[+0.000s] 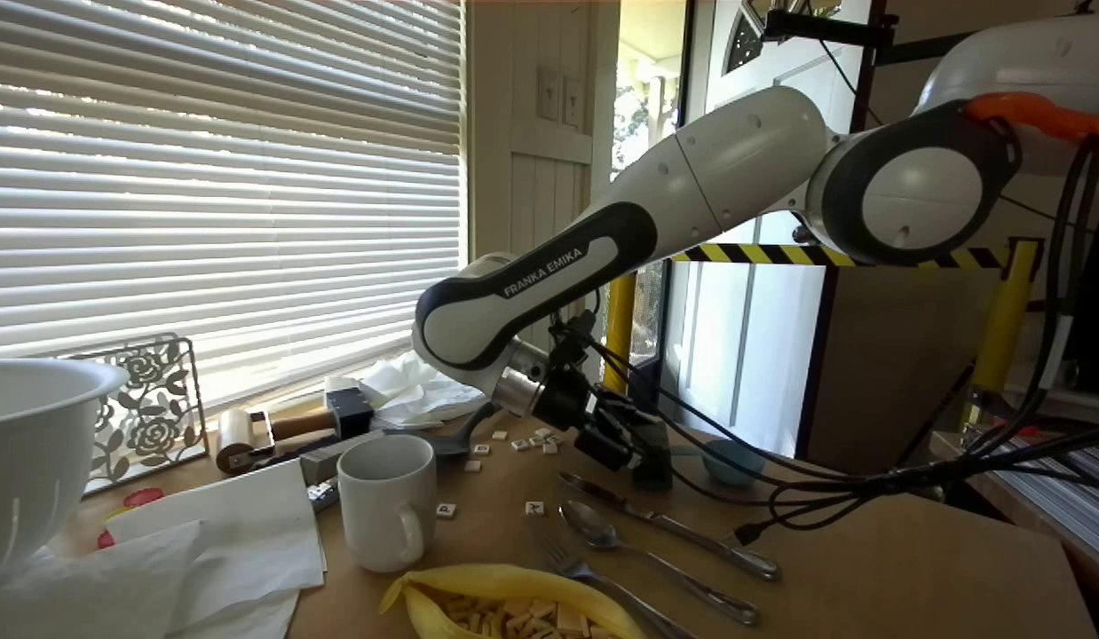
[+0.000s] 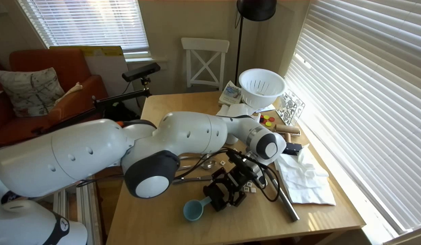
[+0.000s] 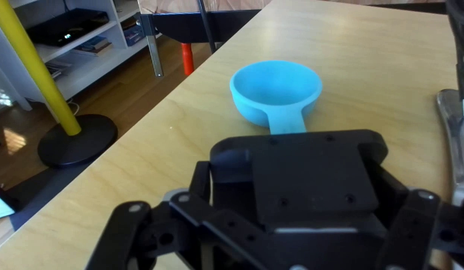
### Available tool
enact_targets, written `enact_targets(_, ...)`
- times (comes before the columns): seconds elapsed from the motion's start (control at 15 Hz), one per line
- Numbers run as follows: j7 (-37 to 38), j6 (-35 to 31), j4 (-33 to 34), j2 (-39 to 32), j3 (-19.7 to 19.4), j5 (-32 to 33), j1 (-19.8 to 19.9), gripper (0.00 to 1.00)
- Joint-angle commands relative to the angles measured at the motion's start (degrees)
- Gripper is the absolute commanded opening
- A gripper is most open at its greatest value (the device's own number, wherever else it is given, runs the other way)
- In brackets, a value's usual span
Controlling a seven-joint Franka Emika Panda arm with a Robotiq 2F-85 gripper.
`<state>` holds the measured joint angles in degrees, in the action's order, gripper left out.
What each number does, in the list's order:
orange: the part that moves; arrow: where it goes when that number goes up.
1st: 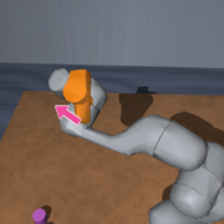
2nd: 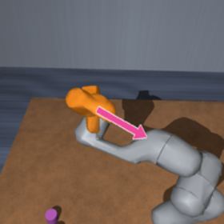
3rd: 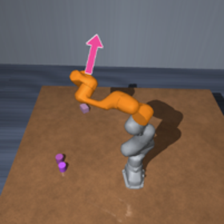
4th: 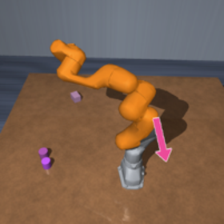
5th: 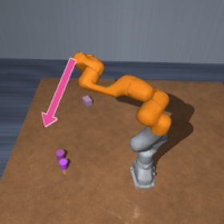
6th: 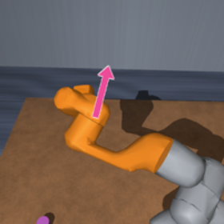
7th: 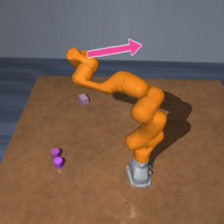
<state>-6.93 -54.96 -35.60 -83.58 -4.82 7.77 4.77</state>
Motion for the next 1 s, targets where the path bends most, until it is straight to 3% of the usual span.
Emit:
enact_targets(0.0,0.2,2.83,3.71,-2.66,-1.03,1.56,-1.56,1.0)
enact_targets(0.2,0.24,5.28,6.16,-4.51,-1.54,3.23,-2.42,1.0)
enact_targets(0.33,0.05,3.7,1.06,-1.66,-1.33,4.63,-3.09,1.0)
enact_targets(0.67,-2.01,4.06,0.68,-1.68,-1.28,7.4,-4.05,1.0)
enact_targets(0.73,-2.12,4.21,0.61,-1.68,-1.28,7.64,-4.14,0.96)
enact_targets(0.87,-2.72,4.73,0.5,-1.68,-1.15,7.96,-4.18,0.71)
enact_targets(0.93,-3.23,5.06,0.43,-1.68,-1.1,8.14,-4.22,0.68)
